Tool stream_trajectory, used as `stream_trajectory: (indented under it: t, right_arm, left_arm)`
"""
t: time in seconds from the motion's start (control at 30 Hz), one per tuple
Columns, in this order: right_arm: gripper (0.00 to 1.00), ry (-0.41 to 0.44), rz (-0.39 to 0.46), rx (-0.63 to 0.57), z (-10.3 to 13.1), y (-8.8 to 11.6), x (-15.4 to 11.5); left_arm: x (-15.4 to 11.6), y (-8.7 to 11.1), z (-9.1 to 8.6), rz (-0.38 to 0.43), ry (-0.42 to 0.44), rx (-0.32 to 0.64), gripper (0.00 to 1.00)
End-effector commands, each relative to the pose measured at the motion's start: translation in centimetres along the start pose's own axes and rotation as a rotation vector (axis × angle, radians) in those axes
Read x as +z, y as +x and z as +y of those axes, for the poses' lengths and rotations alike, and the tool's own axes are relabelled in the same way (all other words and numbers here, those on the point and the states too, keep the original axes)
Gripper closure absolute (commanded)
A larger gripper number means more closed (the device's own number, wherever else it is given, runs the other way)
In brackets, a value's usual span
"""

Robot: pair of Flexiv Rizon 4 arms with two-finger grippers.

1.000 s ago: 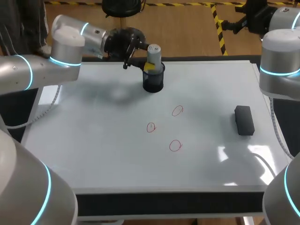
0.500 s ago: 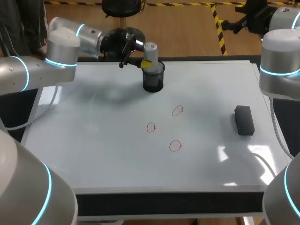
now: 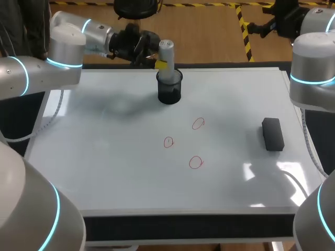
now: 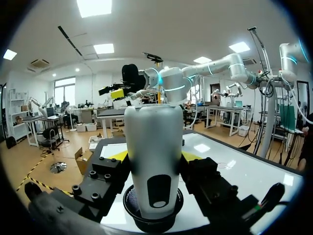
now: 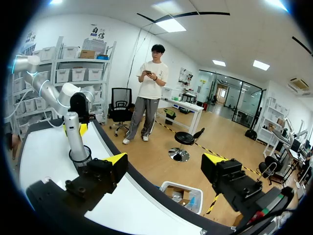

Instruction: Pick up the inspection probe, press it on each red-marked spot on the whiteboard one by one, put down the probe, pick up the eraser, and wipe off all the red marks.

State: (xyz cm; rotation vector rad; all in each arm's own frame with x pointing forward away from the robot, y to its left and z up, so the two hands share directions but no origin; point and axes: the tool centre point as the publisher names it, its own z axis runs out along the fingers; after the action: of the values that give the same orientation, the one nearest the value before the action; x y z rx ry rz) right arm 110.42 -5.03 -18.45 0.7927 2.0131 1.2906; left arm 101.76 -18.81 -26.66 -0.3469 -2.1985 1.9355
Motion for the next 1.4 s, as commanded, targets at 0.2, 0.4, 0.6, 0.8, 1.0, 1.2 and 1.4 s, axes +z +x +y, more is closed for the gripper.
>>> stream_trajectory:
  t: [0.2, 0.4, 0.6, 0.8, 1.0, 1.2, 1.4]
  right_arm:
    - [0.00, 0.000, 0.000, 0.000, 0.0, 0.0, 0.0]
    - [0.00, 0.000, 0.000, 0.000, 0.0, 0.0, 0.0]
    - [0.00, 0.000, 0.000, 0.000, 0.0, 0.0, 0.0]
    - [0.00, 0.000, 0.000, 0.000, 0.0, 0.0, 0.0]
    - [0.00, 0.000, 0.000, 0.000, 0.0, 0.0, 0.0]
    - [0.00, 0.000, 0.000, 0.000, 0.0, 0.0, 0.0]
    - [0.00, 0.000, 0.000, 0.000, 0.0, 0.0, 0.0]
  left_arm:
    - [-0.1, 0.7, -3.5, -0.009, -0.010, -0.029, 1.00]
    - [-0.5, 1.5, -6.1, 0.000, -0.013, -0.020, 1.00]
    - [-0.9, 2.3, -8.5, 0.031, 0.023, 0.020, 1.00]
    - [-0.9, 2.6, -9.6, 0.036, 0.002, 0.046, 1.00]
    - [-1.0, 2.8, -10.8, 0.036, 0.014, 0.050, 1.00]
    - [-1.4, 2.8, -11.2, 0.013, 0.013, 0.025, 1.00]
    - [-2.0, 2.7, -11.5, 0.004, 0.012, 0.008, 1.00]
